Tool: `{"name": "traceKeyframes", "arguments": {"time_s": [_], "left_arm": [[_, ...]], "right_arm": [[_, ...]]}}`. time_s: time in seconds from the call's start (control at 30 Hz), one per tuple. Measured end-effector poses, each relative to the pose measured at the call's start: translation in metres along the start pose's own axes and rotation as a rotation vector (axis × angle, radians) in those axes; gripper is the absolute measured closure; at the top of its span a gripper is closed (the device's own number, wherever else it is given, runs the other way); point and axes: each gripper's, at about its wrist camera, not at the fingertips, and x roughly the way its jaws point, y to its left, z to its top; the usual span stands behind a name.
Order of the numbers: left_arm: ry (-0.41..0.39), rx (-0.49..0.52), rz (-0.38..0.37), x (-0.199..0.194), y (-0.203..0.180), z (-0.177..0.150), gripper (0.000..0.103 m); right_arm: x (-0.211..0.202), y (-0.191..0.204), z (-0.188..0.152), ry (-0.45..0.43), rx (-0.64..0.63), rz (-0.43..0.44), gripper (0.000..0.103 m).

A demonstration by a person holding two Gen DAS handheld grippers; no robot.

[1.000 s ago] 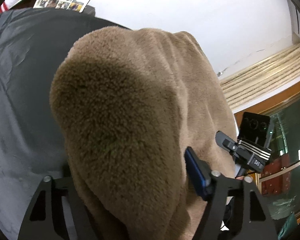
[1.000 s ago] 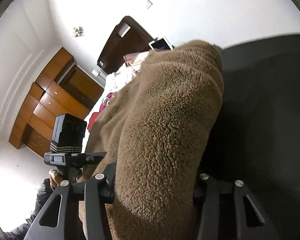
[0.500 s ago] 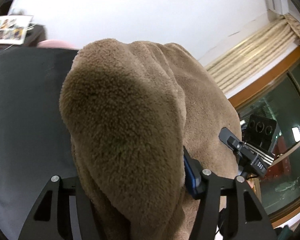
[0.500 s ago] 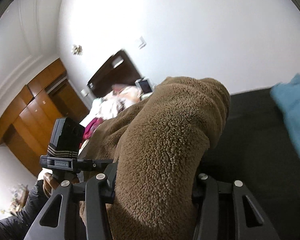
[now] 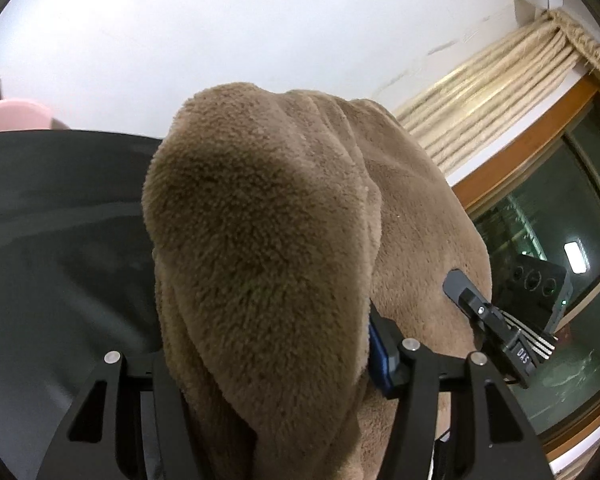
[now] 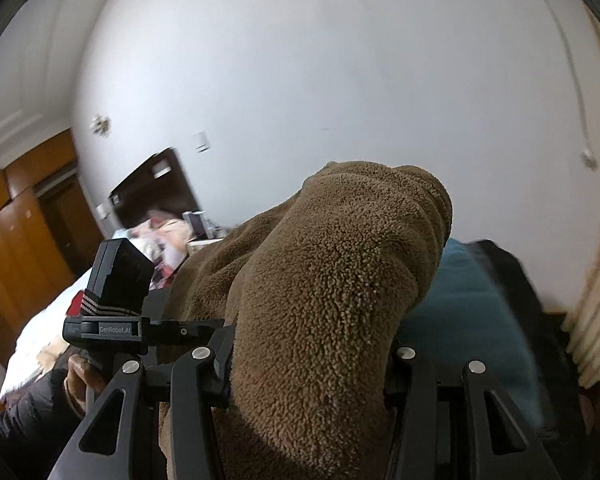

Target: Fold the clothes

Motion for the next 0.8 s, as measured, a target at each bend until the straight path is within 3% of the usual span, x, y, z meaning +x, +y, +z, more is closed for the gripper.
{"name": "traceKeyframes", "arguments": {"time_s": [0.1, 0.27, 0.37, 0.43, 0.63, 0.7, 0.8], "left_arm": [[0.04, 0.015, 0.04, 0.037, 0.0, -0.001, 0.041], [0.046, 0.059, 0.097, 0.057, 0.001, -0.005, 0.02], [0.044, 0.09, 0.167, 0.056, -0.005, -0.005, 0.012], [0.036, 0.109, 0.215, 0.053, -0.011, -0.005, 0.008], [-0.072, 0.185, 0.395, 0.021, -0.045, -0.013, 0.006], [-0.124, 0.223, 0.407, 0.007, -0.061, -0.023, 0.006], [-0.19, 0.306, 0.387, -0.01, -0.097, -0.052, 0.005]], "right_arm": [[0.005, -0.034, -0.01, 0.017, 0.04, -0.026, 0.053], [0.006, -0.077, -0.029, 0.033, 0.117, -0.005, 0.052], [0.004, -0.07, -0.037, 0.028, 0.113, -0.004, 0.047], [0.0, -0.067, -0.038, 0.034, 0.112, -0.021, 0.038], [-0.039, -0.038, -0.038, -0.031, 0.012, -0.187, 0.023], [-0.061, -0.023, -0.042, -0.082, -0.039, -0.264, 0.023], [-0.063, -0.002, -0.058, -0.072, -0.121, -0.27, 0.023]]}}
